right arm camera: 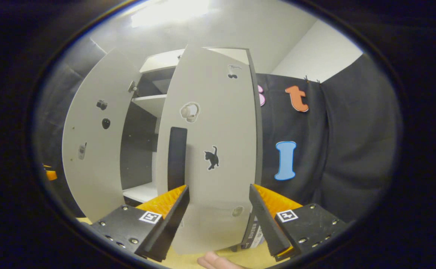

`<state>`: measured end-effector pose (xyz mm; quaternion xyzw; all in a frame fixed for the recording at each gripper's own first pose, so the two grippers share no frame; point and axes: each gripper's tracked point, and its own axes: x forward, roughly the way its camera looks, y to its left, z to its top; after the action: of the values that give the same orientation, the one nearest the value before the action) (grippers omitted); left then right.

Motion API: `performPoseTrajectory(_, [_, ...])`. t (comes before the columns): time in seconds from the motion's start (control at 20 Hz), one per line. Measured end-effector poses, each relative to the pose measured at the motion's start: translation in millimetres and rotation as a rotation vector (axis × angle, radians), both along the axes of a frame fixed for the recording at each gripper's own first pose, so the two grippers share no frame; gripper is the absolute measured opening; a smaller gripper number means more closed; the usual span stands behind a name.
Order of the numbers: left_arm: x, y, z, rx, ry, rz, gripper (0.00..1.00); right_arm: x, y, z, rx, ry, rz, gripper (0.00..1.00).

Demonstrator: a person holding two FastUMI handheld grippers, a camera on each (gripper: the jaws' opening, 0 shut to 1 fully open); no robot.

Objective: Grab one shoe with the right hand and put it into the shoe cabinet, grab the other shoe with the left hand and put it into the shoe cabinet; then close the right door with the right hand and the left door with the left hand.

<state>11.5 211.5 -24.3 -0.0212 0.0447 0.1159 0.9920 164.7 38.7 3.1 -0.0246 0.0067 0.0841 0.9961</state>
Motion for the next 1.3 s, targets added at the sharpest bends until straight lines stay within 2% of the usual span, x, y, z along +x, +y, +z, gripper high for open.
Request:
performPoseTrajectory(0.15, [19, 7, 2, -0.006, -0.004, -0.013, 0.96, -36, 3, -14, 0.041, 0.011, 0.036, 0.95])
performPoseTrajectory(0.25, [32, 7, 6, -0.017, -0.019, -0.044, 0.93, -61, 6, -30, 0.034, 0.022, 0.060, 0.96])
performPoseTrajectory(0.35, [48, 8, 13, -0.027, -0.030, -0.063, 0.93, -86, 16, -51, 0.029, 0.039, 0.112, 0.96])
performPoseTrajectory(0.4, [54, 11, 17, -0.026, -0.036, -0.063, 0.96, -97, 22, -60, 0.035, 0.051, 0.143, 0.96])
performPoseTrajectory(0.45, [59, 14, 23, -0.024, -0.042, -0.069, 0.93, -110, 27, -70, 0.041, 0.065, 0.167, 0.95])
performPoseTrajectory(0.55, [67, 12, 39, -0.005, -0.064, -0.087, 0.94, -127, 29, -81, 0.053, 0.080, 0.190, 0.95])
performPoseTrajectory(0.65, [71, 7, 53, 0.011, -0.066, -0.103, 0.96, -137, 25, -82, 0.059, 0.071, 0.183, 0.96])
performPoseTrajectory(0.85, [80, -19, 70, 0.005, -0.047, -0.174, 0.93, -147, 6, -79, 0.074, 0.071, 0.115, 0.94])
performPoseTrajectory(0.95, [87, -28, 76, 0.018, -0.030, -0.185, 0.96, -153, 4, -74, 0.087, 0.061, 0.119, 0.96])
performPoseTrajectory(1.0, [91, -35, 77, 0.014, -0.016, -0.202, 0.93, -155, 1, -74, 0.091, 0.058, 0.121, 0.96])
performPoseTrajectory(1.2, [91, -41, 85, 0.077, 0.004, -0.185, 0.91, -168, -9, -66, 0.123, 0.036, 0.118, 0.96])
performPoseTrajectory(1.3, [91, -41, 86, 0.055, 0.015, -0.167, 0.91, -172, -11, -61, 0.141, 0.022, 0.124, 0.96])
